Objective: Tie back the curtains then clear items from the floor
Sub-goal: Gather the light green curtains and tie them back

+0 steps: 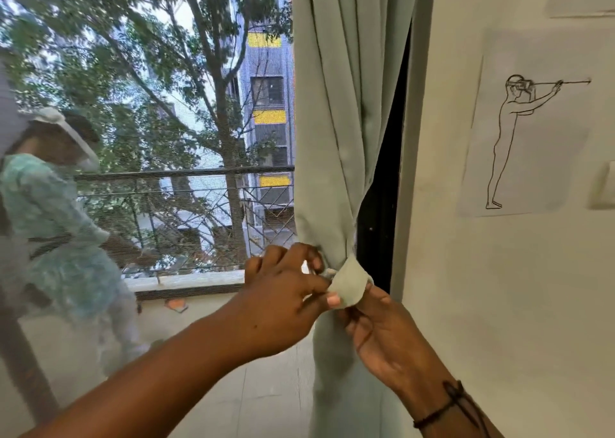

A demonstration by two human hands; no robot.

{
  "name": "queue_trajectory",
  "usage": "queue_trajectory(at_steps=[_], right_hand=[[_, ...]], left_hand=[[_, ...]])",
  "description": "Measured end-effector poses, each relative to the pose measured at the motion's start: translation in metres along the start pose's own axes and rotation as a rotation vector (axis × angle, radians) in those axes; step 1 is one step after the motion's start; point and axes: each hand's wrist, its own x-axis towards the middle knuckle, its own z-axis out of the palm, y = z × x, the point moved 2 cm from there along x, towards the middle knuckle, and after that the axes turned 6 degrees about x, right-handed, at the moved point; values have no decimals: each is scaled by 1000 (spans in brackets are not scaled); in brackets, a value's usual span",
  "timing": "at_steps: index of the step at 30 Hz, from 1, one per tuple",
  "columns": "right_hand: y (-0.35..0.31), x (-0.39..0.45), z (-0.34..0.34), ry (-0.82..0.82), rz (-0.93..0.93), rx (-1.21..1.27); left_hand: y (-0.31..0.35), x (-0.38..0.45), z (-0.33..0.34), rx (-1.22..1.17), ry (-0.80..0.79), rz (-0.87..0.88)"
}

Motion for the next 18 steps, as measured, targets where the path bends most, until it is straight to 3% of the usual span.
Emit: queue_trajectory(at_steps=[3,6,10,13,15,18], right_hand=[[-8,6,-8,-106,88,64],[-7,16,-11,-34,113,-22],[-20,27,-5,105,-34,-634],[-24,33,-13,193,-276,-928],[-15,33,-16,162,-401,-1039],[4,42,-19,-16,-255,-973]], left_hand=[[9,-1,-4,-25,20,18],[15,2,-1,-1,23,6],[5,9,2,-61,27,-82],[-5,15,9,-307,-3,-119],[-4,17,13,-618,76,-131],[2,19,14,-1190,220,-337]])
